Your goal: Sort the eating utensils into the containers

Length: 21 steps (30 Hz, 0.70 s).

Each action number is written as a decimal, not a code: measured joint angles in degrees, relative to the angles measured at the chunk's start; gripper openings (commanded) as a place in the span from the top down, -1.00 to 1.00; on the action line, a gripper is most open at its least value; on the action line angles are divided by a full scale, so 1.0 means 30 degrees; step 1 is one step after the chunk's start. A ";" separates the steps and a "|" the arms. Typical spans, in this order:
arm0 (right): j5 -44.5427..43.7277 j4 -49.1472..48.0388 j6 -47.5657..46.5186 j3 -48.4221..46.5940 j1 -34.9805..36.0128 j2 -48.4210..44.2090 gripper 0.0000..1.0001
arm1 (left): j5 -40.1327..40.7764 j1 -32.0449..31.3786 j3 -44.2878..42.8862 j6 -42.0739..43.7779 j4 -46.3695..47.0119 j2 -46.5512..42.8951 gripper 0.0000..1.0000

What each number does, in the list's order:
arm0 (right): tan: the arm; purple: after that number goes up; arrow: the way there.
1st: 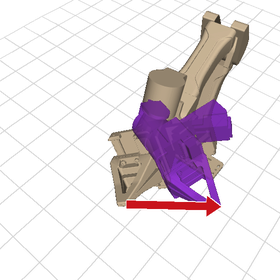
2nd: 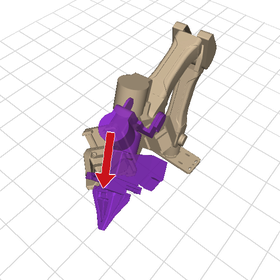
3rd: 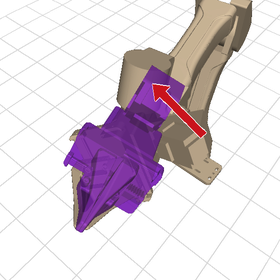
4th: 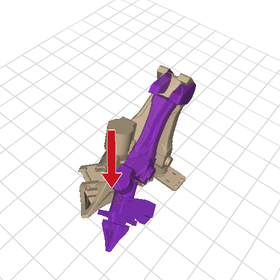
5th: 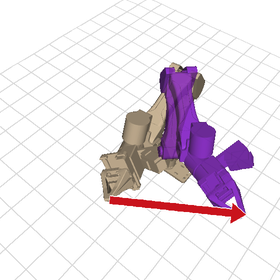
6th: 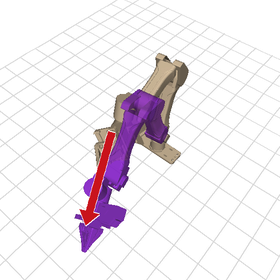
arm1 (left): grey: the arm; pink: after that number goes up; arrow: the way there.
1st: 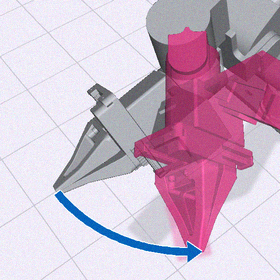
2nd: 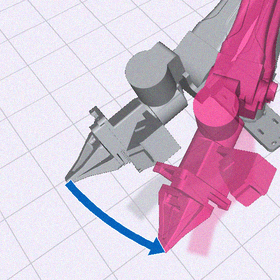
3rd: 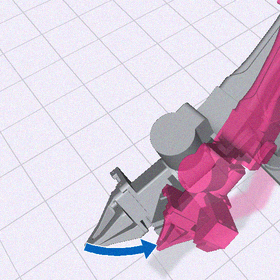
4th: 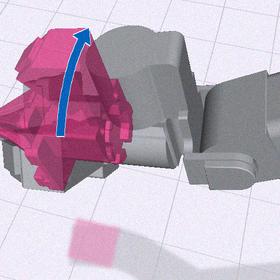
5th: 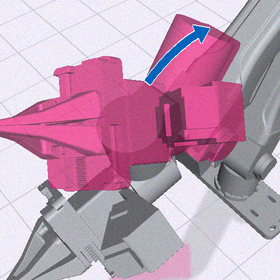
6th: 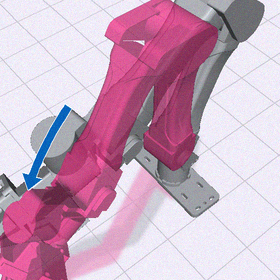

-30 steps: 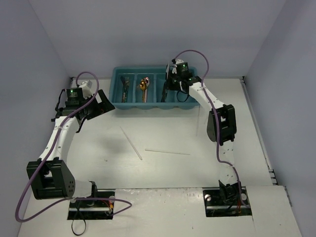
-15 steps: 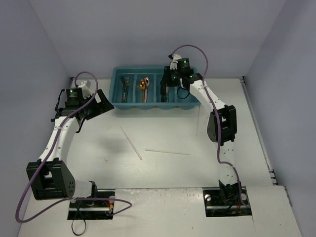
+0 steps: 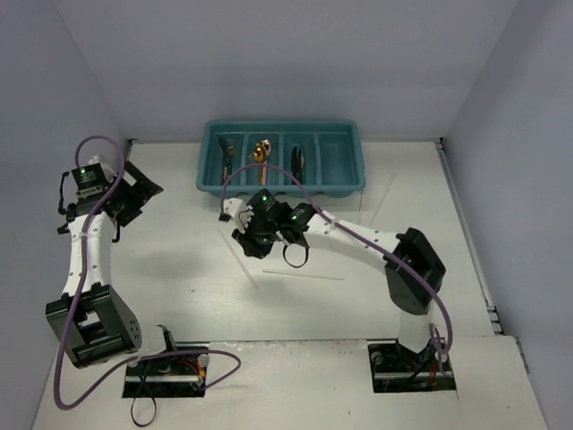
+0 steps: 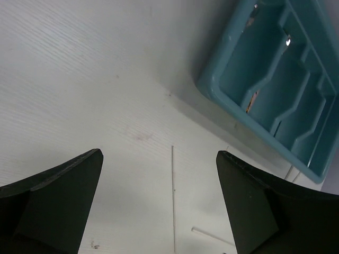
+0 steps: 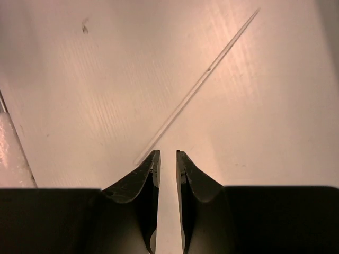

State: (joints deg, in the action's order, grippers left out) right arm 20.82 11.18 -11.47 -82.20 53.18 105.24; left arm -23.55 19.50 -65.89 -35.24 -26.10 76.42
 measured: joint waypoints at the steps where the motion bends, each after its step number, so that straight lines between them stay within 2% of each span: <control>1: -0.0344 0.0173 0.0601 0.0002 0.0146 0.0646 0.75 | 0.0051 0.0375 -0.0044 -0.0116 -0.0080 0.0015 -0.74; 7: -0.2343 0.0359 0.3820 -0.0144 -0.0541 0.3654 0.59 | 0.0455 0.0968 -0.0037 -0.0324 -0.0482 -0.0451 -0.74; 14: -0.2590 0.0279 0.5984 -0.0589 -0.0593 0.3962 0.48 | 0.0926 0.0951 0.0643 -0.0161 -0.0363 -0.2117 -0.74; 21: -0.2721 0.0205 0.6705 -0.0789 -0.0315 0.4369 0.19 | 0.1032 0.0951 0.1378 0.0068 -0.0281 -0.2688 -0.74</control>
State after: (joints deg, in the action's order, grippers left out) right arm 12.66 11.79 8.65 -84.57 52.23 118.35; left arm -20.46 22.35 -61.75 -35.03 -26.95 68.36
